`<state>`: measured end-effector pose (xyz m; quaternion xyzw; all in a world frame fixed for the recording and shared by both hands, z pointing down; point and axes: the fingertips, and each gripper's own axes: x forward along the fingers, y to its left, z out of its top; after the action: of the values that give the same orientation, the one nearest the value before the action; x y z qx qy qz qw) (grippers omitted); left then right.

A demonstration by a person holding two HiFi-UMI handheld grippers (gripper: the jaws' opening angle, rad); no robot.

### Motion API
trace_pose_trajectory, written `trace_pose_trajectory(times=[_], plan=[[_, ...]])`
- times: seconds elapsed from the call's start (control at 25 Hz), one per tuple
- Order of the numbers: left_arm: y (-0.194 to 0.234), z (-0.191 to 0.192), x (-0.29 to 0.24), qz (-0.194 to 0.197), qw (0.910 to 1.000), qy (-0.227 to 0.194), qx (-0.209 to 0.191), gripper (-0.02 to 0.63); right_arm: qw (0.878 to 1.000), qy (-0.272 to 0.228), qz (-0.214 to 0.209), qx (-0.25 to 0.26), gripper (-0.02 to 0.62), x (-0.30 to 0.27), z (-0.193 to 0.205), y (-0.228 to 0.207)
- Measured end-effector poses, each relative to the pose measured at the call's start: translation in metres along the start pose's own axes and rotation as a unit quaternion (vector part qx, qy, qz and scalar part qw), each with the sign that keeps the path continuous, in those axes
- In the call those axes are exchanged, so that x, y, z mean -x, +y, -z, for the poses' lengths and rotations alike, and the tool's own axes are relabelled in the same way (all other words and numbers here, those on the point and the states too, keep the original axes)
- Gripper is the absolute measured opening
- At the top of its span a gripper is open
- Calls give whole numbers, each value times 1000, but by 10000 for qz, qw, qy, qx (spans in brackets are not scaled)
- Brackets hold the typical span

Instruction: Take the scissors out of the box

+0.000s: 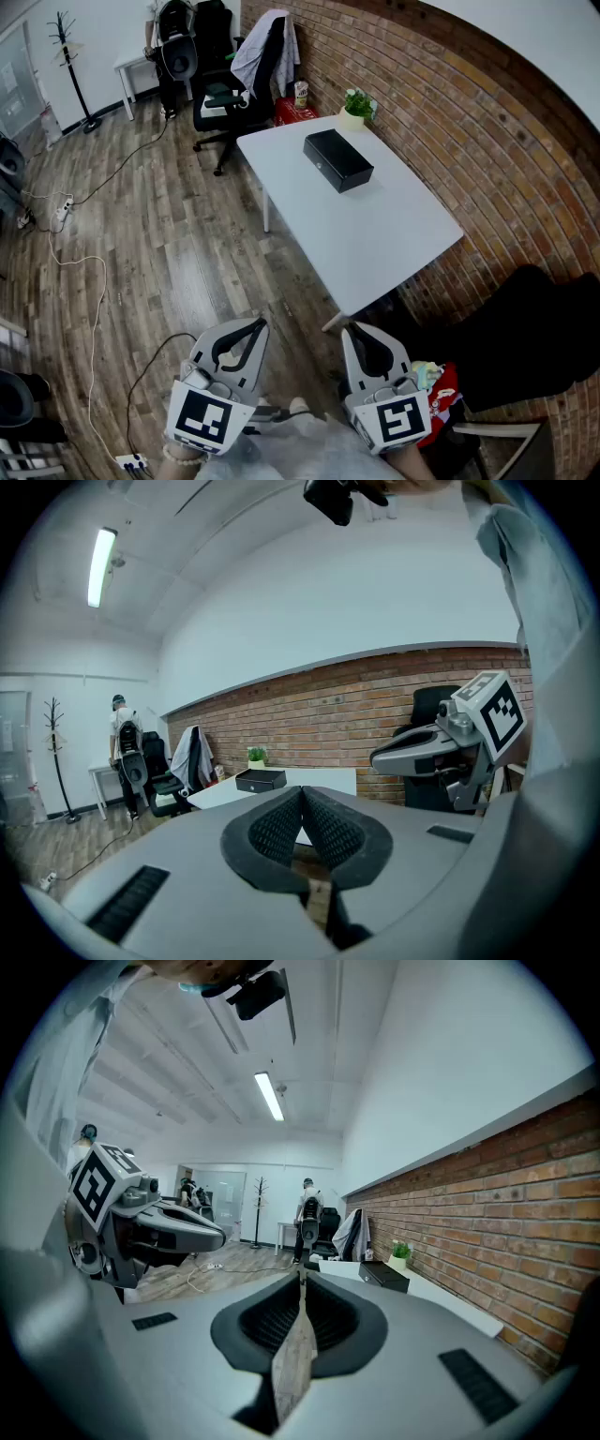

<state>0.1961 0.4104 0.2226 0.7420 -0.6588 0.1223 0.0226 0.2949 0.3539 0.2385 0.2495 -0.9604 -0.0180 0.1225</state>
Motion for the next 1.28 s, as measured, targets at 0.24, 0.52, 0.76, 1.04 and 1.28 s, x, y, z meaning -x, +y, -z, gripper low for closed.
trace_pose_trajectory(times=[0.24, 0.52, 0.76, 1.04, 1.28], plan=[[3, 2, -3, 42, 10000, -3, -22, 18, 10000, 11, -25, -28, 52, -4, 1, 2], [8, 2, 0, 33, 10000, -8, 18, 18, 9997, -35, -40, -220, 52, -5, -4, 6], [17, 1, 7, -31, 10000, -40, -69, 18, 9998, -127, 45, -126, 52, -10, -10, 11], [33, 4, 23, -65, 9999, -79, -106, 18, 9999, -157, 55, -34, 51, -18, -17, 29], [49, 8, 37, -63, 9998, -104, -128, 18, 9997, -180, 176, -45, 51, -25, -21, 42]])
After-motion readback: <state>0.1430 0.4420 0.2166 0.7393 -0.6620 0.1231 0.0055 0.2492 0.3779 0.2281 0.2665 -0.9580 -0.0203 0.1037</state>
